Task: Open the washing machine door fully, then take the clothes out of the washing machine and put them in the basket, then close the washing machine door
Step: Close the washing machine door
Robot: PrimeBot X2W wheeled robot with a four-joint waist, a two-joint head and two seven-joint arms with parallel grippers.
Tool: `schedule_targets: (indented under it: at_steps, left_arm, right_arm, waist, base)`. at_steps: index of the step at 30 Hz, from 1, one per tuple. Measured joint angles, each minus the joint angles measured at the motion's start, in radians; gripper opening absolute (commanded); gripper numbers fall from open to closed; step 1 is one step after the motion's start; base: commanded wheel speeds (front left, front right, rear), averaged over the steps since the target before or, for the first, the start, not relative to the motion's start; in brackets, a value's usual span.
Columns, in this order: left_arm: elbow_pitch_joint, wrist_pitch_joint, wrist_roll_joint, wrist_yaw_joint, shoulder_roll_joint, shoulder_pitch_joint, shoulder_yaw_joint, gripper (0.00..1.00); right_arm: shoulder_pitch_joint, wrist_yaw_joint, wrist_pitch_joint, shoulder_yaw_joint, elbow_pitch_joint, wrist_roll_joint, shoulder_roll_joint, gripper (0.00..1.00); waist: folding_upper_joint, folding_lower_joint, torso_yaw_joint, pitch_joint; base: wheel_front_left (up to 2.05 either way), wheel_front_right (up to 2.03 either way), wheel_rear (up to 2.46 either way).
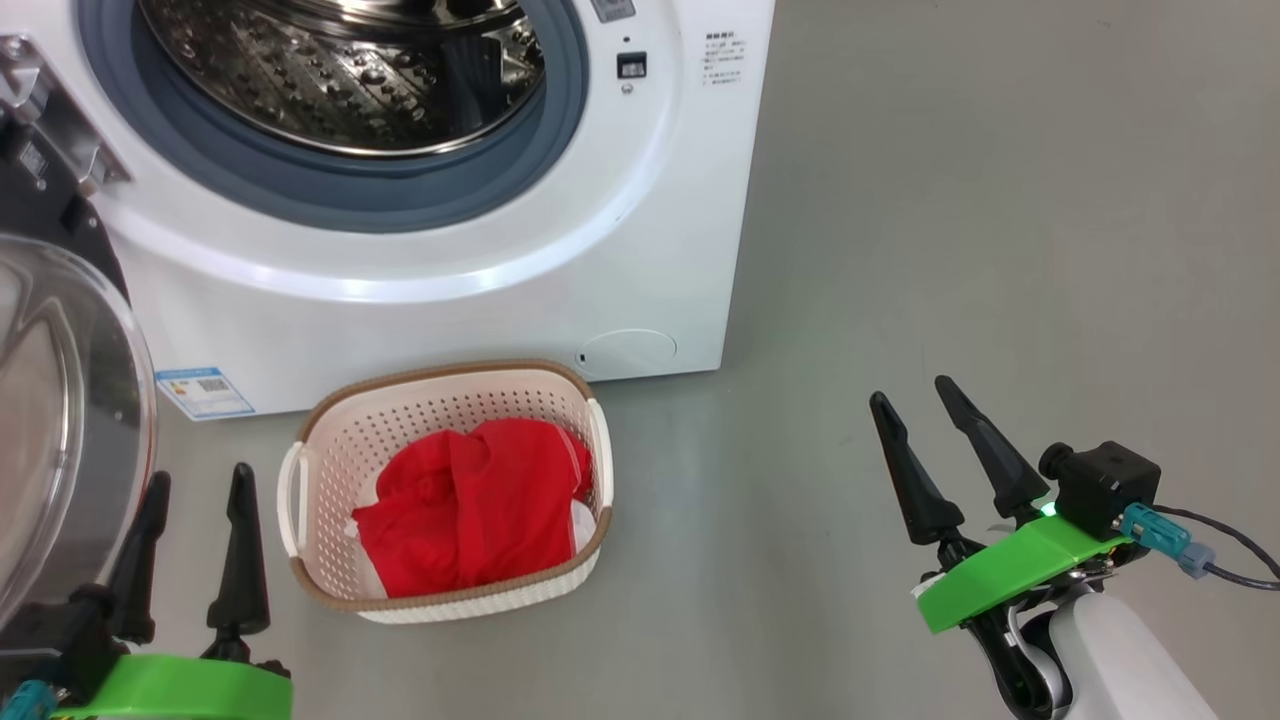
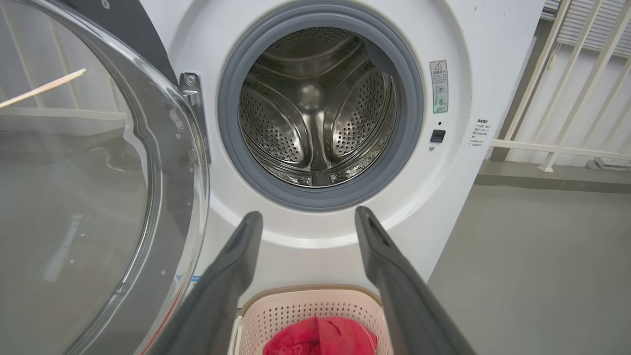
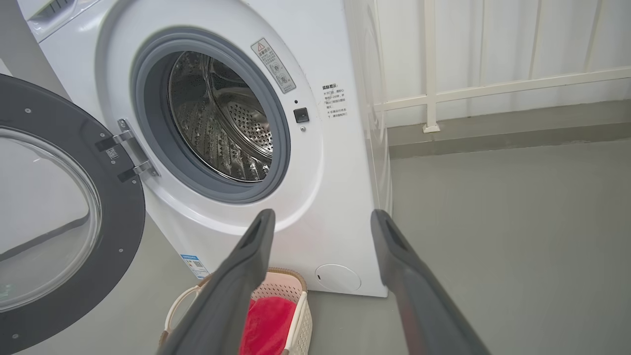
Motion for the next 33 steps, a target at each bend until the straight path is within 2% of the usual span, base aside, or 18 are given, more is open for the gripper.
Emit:
schedule_targets:
  at_steps: [33]
  left_arm:
    - [0.002,0.000,-0.002,0.014,0.011,0.000,-0.016,1.00]
  right_arm:
    - [0.000,0.000,0.000,0.000,0.004,0.000,0.002,1.00]
  waist:
    - [0.0000,0.0000,0.005,-0.003]
  base:
    - [-0.04,0.04,0.00]
